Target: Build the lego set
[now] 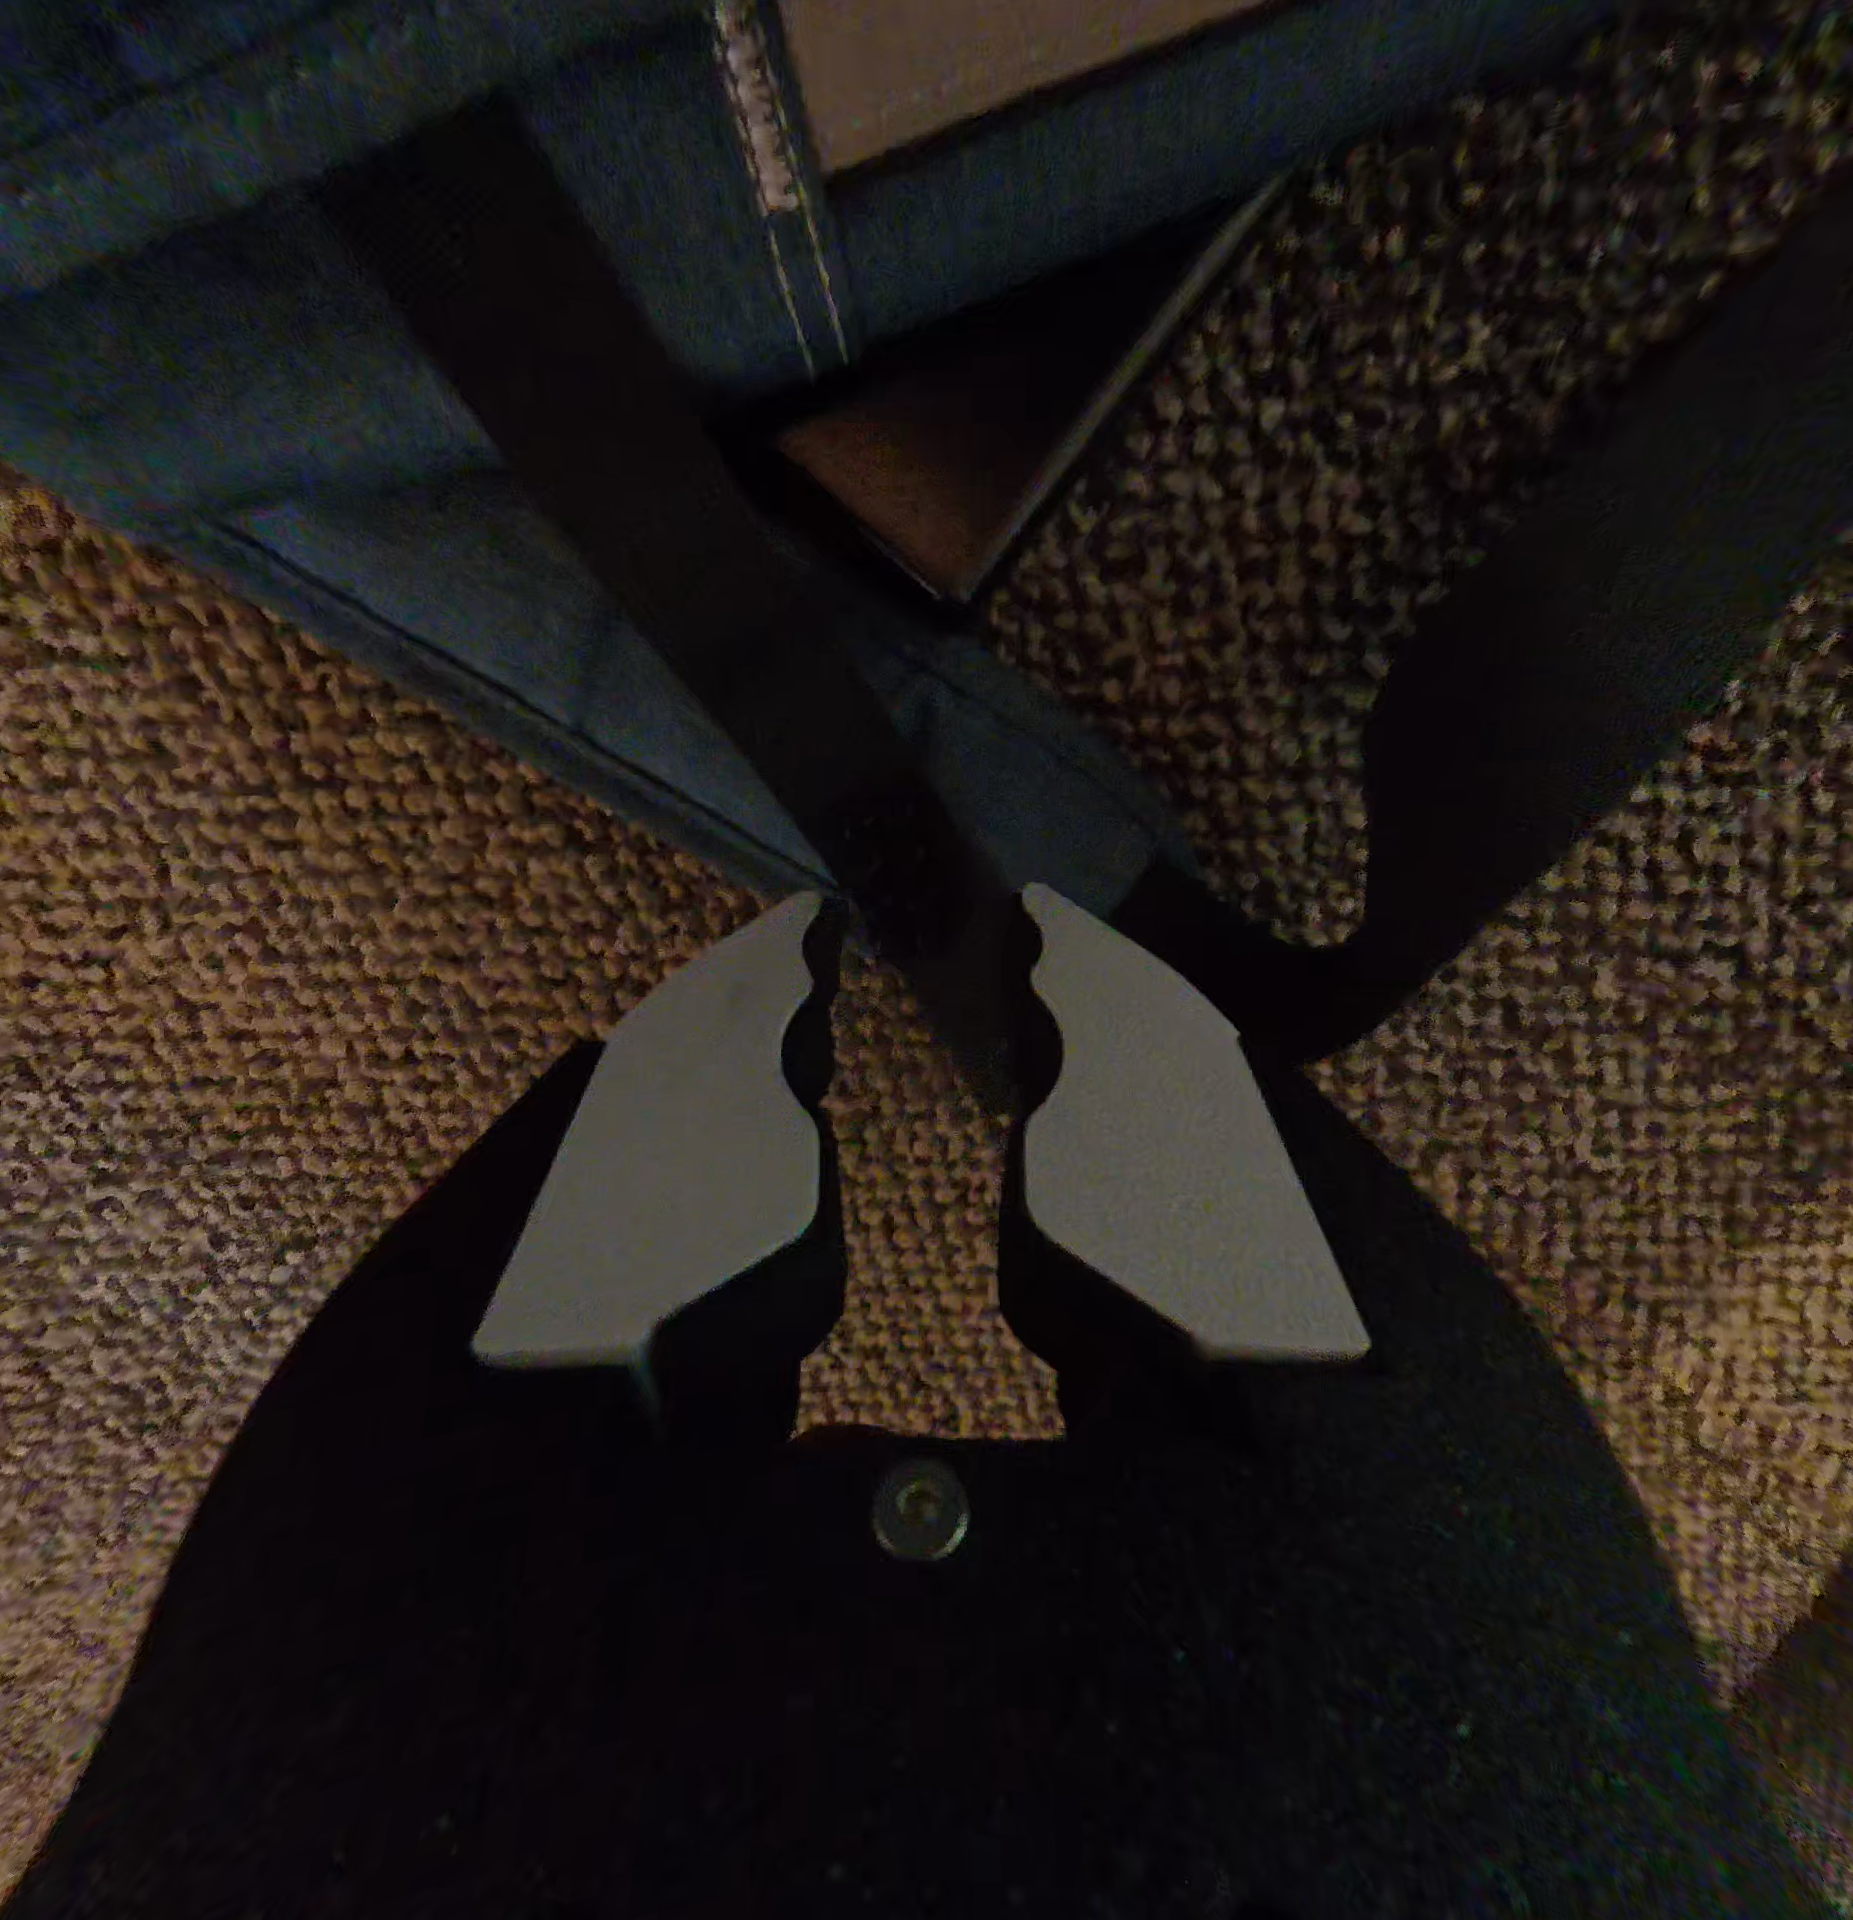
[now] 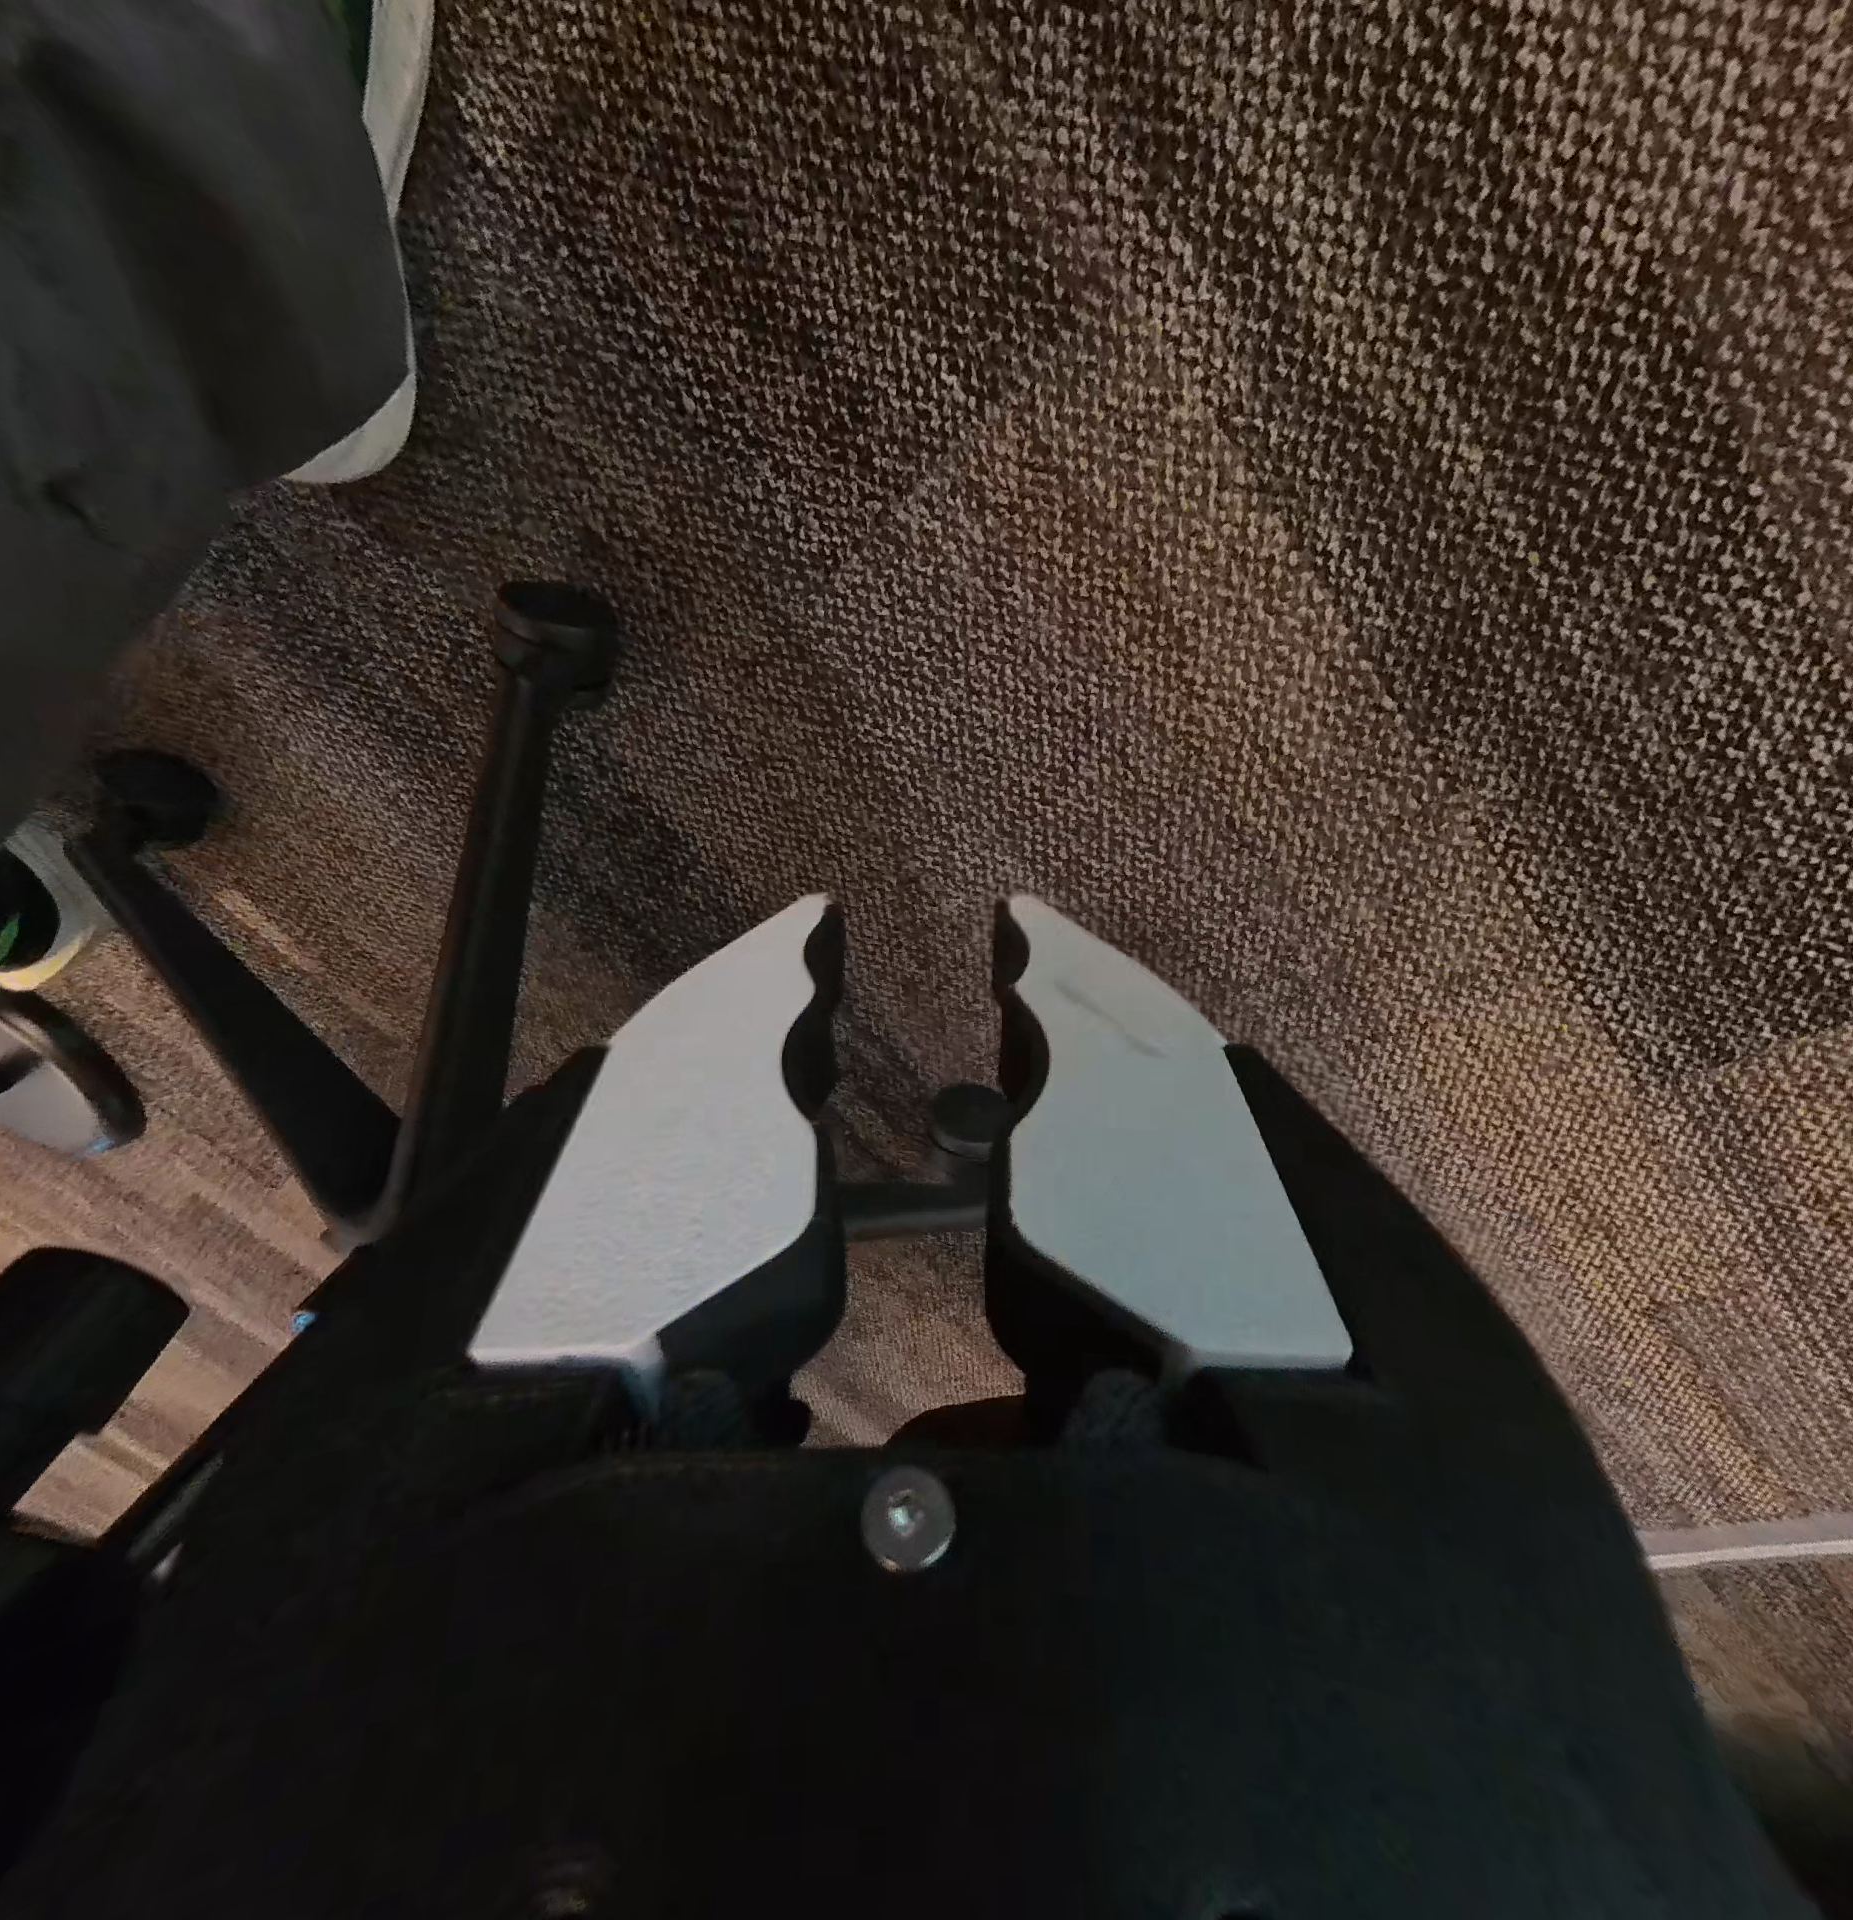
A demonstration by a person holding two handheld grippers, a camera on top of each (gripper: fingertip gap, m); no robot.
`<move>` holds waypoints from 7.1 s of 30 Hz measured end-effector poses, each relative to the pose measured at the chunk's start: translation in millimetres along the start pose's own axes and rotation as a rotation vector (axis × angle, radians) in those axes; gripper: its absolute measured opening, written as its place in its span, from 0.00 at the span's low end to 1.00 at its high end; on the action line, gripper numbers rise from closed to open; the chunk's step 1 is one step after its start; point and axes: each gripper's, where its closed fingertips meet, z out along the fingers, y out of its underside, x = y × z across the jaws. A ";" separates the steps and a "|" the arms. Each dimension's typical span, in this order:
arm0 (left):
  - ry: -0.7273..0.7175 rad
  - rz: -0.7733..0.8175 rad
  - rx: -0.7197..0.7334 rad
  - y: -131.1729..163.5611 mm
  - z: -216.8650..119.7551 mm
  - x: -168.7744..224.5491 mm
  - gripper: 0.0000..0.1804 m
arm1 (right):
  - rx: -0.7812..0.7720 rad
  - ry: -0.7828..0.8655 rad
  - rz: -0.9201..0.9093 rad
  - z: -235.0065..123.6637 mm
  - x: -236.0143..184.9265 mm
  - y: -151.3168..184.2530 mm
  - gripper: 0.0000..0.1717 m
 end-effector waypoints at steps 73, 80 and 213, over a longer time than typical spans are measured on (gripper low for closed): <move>0.323 -0.022 0.962 40.2 -1006.7 -309.9 0.09 | 0.830 -0.551 -1.965 -404.5 -1009.3 -193.4 0.18; 0.368 0.014 0.899 27.1 -1025.6 -304.8 0.09 | 0.873 -0.505 -2.065 -444.6 -1010.3 -190.8 0.19; 0.581 0.408 0.987 -78.7 -950.3 -349.3 0.19 | 0.713 -1.334 -1.741 -427.7 -1127.1 -262.2 0.03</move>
